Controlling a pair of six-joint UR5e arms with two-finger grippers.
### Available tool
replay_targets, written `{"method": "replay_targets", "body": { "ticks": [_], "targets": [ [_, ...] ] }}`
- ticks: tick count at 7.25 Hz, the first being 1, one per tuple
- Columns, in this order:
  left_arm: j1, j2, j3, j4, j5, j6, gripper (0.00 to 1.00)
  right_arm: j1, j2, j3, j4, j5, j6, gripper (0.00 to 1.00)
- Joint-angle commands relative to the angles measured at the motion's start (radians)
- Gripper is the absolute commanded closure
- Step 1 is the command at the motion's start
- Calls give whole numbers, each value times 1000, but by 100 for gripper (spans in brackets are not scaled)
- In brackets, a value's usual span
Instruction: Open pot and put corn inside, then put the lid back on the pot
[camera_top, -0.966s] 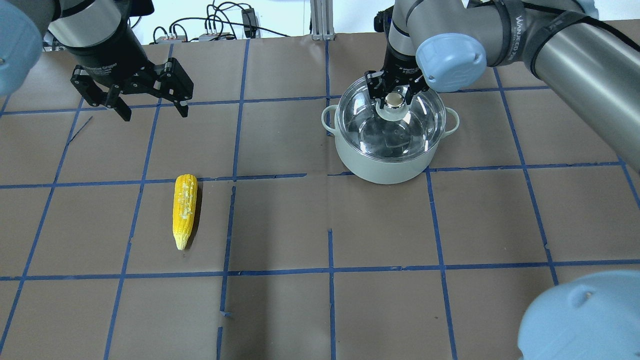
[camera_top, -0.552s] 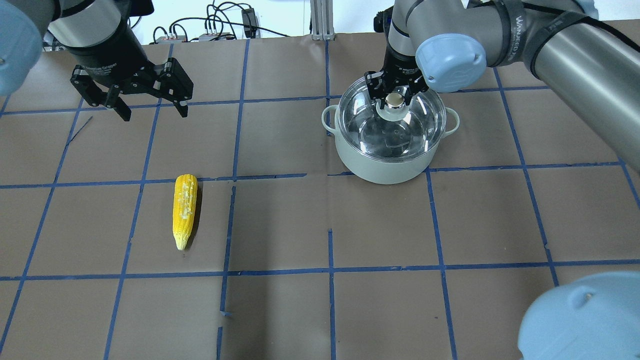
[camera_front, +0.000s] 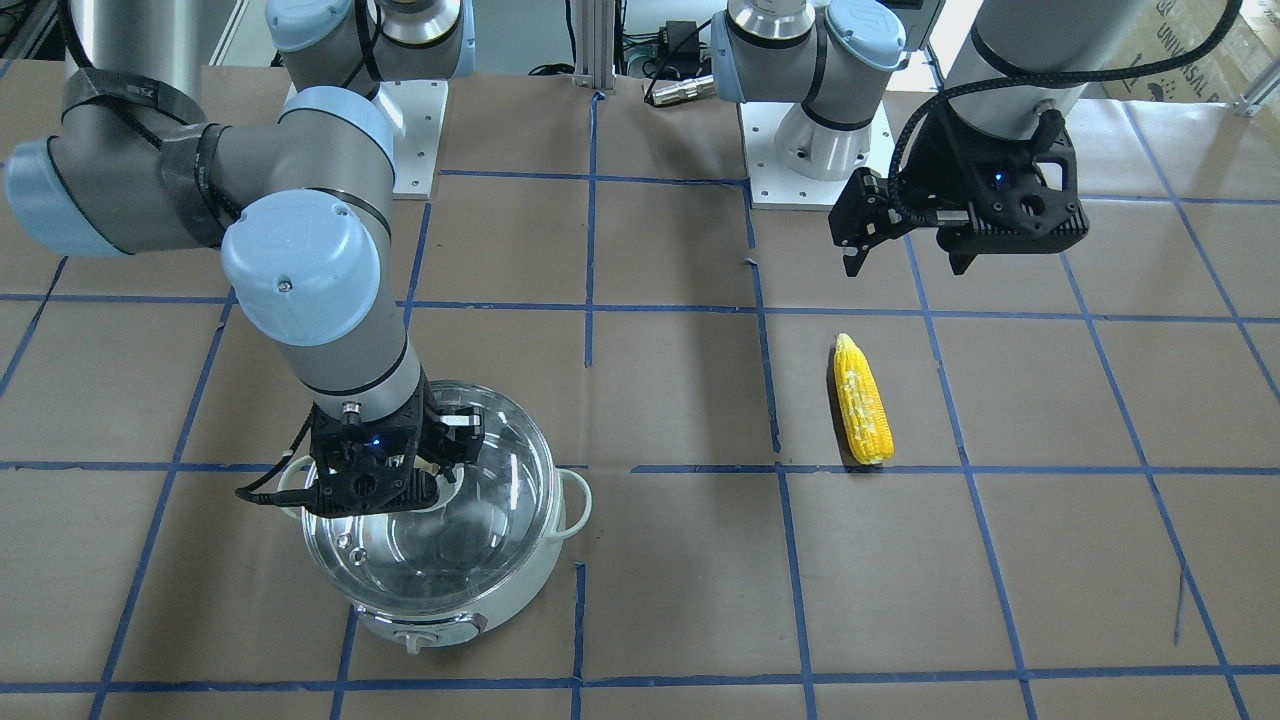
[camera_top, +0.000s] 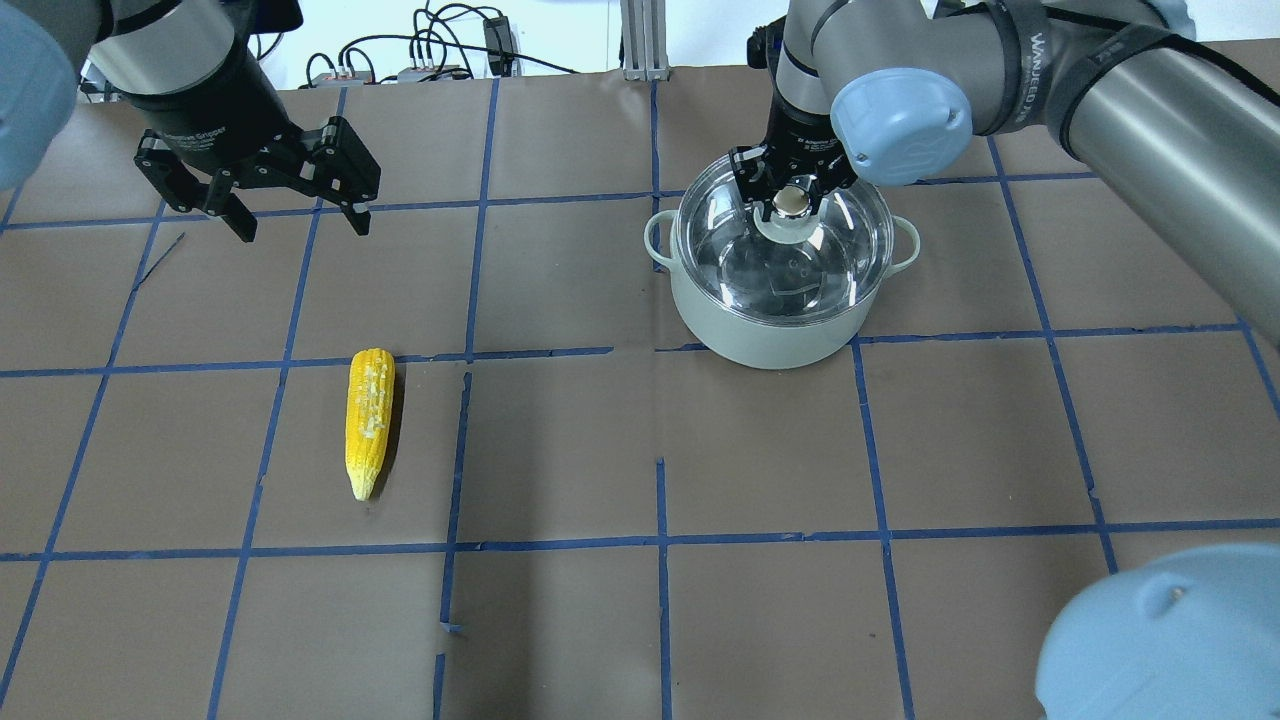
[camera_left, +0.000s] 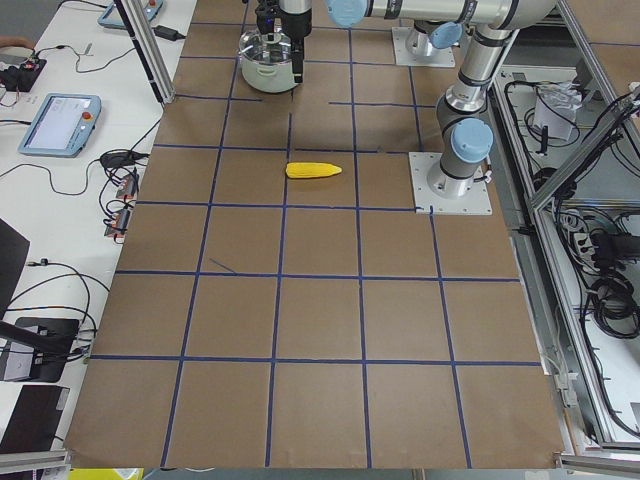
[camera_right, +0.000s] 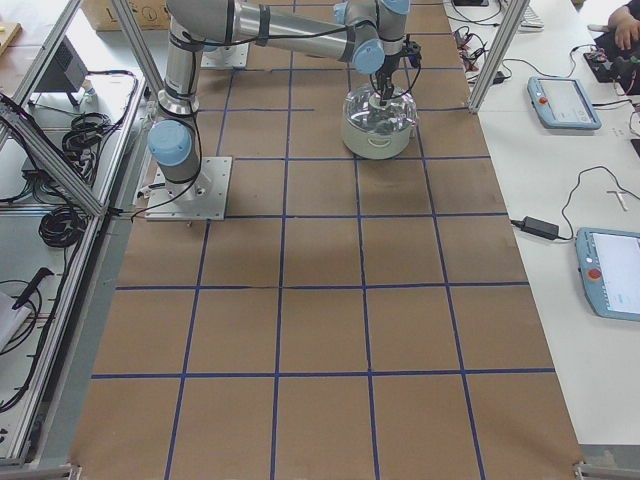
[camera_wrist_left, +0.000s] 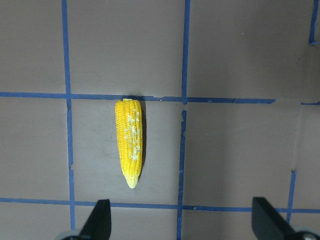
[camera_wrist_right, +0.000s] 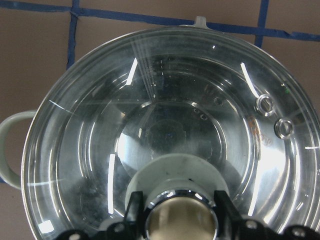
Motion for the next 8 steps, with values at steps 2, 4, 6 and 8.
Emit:
{"method": "replay_targets", "body": {
  "ticks": [2, 4, 6, 8],
  "targets": [
    [5, -15, 8, 0, 0, 19, 0, 0, -2, -13, 18, 0, 0, 50],
    [20, -19, -1, 0, 0, 51, 0, 0, -7, -34, 49, -1, -2, 50],
    [119, -62, -10, 0, -2, 190, 0, 0, -8, -129, 181, -1, -2, 50],
    [193, -96, -97, 53, -8, 279, 0, -3, -62, -157, 280, 2, -14, 52]
  ]
}}
